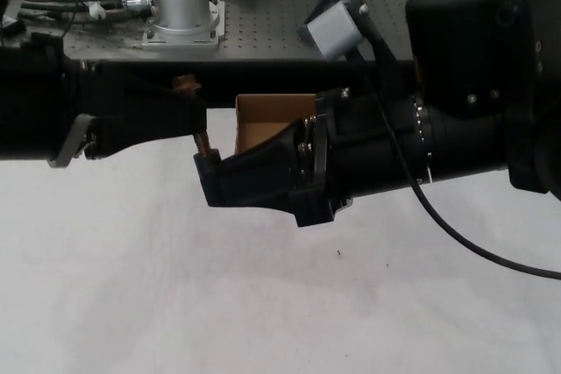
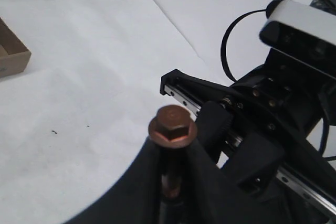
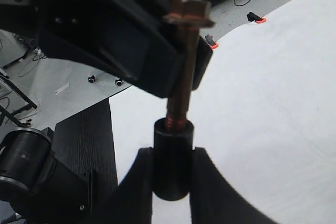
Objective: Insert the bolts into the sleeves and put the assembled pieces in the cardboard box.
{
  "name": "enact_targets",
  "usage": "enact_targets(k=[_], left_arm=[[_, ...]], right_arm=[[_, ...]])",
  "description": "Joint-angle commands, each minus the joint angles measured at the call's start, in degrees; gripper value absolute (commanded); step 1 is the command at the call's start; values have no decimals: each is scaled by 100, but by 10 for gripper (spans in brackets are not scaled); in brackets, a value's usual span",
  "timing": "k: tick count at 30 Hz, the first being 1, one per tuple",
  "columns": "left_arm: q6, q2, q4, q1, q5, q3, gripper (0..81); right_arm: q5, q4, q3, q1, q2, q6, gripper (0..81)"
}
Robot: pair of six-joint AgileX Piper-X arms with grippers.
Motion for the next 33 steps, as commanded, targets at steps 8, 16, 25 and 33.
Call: enact_targets(k=[8,16,25,33], left_arm=[[495,21,409,-18,260,55,6],[494,21,409,-18,240,55,6],[470,21,-6,-18,1009,55,237],[255,21,-205,-18,988,55,410]], right_arm=[[93,-369,-219,-76,-166,-152,29],[93,-318,-219,-76,-166,-152,29],[93,-83,-219,-76,-166,-152,29],[93,0,-219,-76,-166,-152,29]])
